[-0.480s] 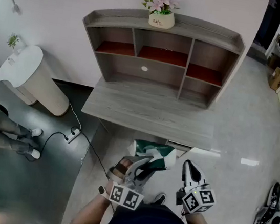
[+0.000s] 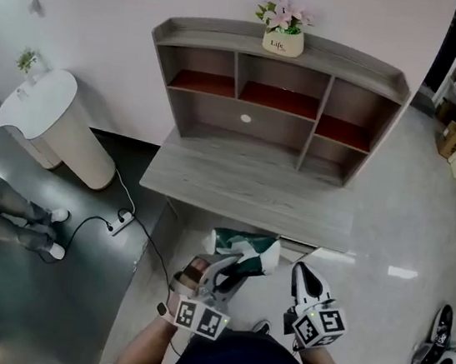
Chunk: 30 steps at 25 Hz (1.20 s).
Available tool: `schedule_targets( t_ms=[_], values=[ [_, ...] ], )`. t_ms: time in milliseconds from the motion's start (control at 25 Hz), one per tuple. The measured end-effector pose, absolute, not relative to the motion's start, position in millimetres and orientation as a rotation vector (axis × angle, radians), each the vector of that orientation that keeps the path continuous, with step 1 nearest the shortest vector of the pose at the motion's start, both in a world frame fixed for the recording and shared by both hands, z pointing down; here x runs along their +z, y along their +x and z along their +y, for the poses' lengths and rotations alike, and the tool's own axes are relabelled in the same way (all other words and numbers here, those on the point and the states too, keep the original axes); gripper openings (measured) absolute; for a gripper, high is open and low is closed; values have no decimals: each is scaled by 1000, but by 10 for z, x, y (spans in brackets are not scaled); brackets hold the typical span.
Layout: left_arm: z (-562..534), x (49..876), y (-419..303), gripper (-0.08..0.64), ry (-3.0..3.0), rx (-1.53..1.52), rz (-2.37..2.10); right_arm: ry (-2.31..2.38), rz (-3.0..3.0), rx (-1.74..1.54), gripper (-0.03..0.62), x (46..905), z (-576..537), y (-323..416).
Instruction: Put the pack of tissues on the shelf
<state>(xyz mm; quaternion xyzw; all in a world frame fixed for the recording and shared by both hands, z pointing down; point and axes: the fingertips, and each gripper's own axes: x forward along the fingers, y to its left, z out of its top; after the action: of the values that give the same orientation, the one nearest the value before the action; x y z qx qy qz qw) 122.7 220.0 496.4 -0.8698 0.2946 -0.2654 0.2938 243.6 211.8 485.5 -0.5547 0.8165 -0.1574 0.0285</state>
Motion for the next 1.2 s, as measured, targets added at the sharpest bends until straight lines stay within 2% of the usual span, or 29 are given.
schedule_targets(
  t_ms=[800,1200],
  values=[
    [1823,5008,161,158,-2317,-662,828,-1783,2525,-493,11,4869,1953,1583],
    [1530,4961,-161,158,-2239,-718,917,-1603,2637,-512,11,4940,1501,1148]
  ],
)
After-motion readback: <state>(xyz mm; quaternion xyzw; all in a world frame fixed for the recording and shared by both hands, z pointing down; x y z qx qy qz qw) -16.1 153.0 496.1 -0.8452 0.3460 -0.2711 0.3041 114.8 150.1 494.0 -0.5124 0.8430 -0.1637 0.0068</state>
